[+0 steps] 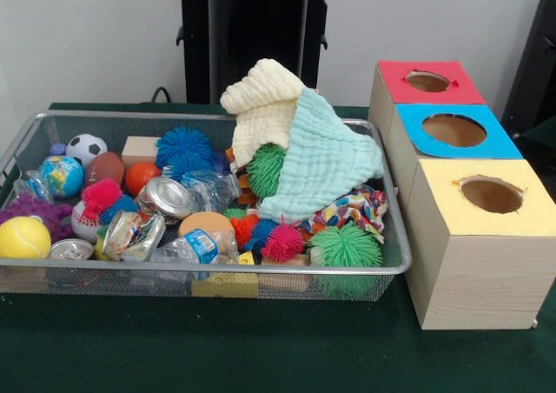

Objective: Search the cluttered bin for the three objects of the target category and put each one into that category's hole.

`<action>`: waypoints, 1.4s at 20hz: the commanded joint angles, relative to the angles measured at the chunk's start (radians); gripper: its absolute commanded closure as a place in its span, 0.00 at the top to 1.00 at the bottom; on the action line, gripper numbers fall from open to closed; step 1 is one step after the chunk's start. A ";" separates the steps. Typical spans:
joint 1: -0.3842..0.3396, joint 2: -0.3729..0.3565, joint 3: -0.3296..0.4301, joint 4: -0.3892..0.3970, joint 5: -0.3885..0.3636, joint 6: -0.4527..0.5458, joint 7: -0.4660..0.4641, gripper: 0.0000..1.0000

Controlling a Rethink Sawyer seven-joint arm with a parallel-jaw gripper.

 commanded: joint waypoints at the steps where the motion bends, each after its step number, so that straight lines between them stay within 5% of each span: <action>1: -0.024 0.094 0.066 -0.112 -0.056 0.416 -0.320 1.00; 6: -0.013 0.136 0.072 -0.134 -0.094 0.393 -0.209 1.00; 14: 0.003 0.274 0.053 -0.072 -0.142 0.177 -0.151 1.00; 28: 0.102 0.652 0.004 -0.176 -0.419 -0.133 0.054 1.00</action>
